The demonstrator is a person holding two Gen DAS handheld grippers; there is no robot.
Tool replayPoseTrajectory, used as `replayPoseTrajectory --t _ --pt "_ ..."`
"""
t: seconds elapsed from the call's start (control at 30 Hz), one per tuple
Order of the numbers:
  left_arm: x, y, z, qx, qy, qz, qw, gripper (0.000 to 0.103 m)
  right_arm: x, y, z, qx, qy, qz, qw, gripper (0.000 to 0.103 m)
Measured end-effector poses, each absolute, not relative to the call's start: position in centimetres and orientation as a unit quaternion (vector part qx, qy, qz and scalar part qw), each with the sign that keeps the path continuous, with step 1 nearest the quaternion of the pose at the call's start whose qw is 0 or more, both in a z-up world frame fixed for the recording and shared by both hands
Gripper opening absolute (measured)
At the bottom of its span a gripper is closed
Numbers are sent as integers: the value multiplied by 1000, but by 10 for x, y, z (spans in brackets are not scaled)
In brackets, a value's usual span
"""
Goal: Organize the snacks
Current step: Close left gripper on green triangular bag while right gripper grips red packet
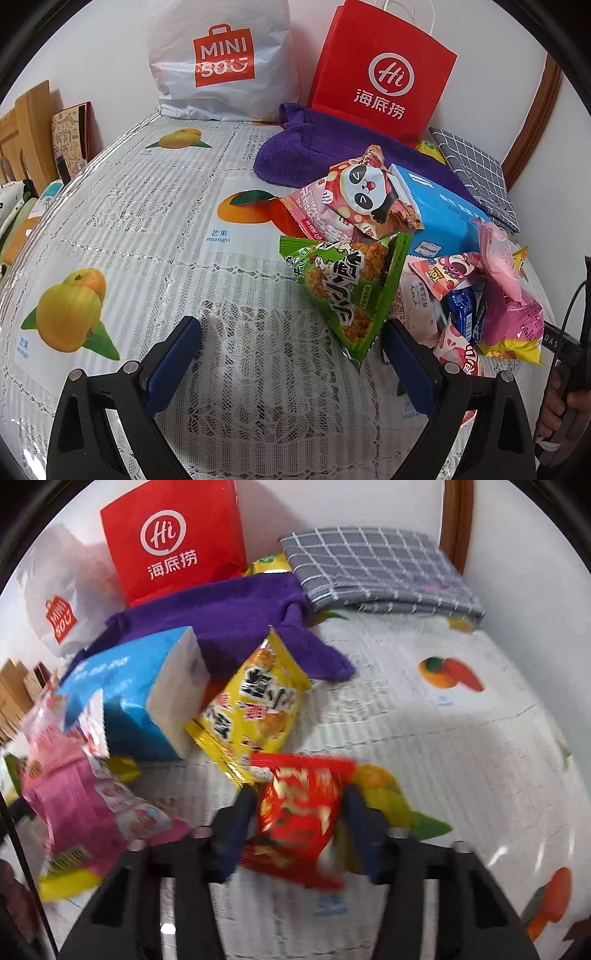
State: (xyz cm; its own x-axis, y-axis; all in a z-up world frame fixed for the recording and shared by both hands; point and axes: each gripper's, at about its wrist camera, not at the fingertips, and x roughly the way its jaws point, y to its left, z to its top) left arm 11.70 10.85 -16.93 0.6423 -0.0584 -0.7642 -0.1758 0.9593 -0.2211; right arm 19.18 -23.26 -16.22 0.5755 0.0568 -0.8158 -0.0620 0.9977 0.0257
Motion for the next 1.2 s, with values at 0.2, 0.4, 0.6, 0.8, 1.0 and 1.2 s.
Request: replayPoseTrajectory --t 0.2,0.4,0.6,0.8,1.0,1.2 --pt "116 110 -169 -145 419 30 896 98 179 -260 -163 9 438 37 898 40" --pt "116 111 -168 -148 417 28 896 98 177 -259 -164 -1 438 34 898 40" --pt "118 106 -166 -135 418 33 898 97 177 -259 -165 -2 440 35 897 42" --pt "126 102 -156 -141 416 27 898 97 178 -256 -165 -5 440 33 897 42" --pt "148 71 -152 -51 425 57 902 86 179 -258 -166 0 440 36 897 42" --pt "153 76 -165 -75 446 50 891 54 178 -258 -166 4 440 40 897 43"
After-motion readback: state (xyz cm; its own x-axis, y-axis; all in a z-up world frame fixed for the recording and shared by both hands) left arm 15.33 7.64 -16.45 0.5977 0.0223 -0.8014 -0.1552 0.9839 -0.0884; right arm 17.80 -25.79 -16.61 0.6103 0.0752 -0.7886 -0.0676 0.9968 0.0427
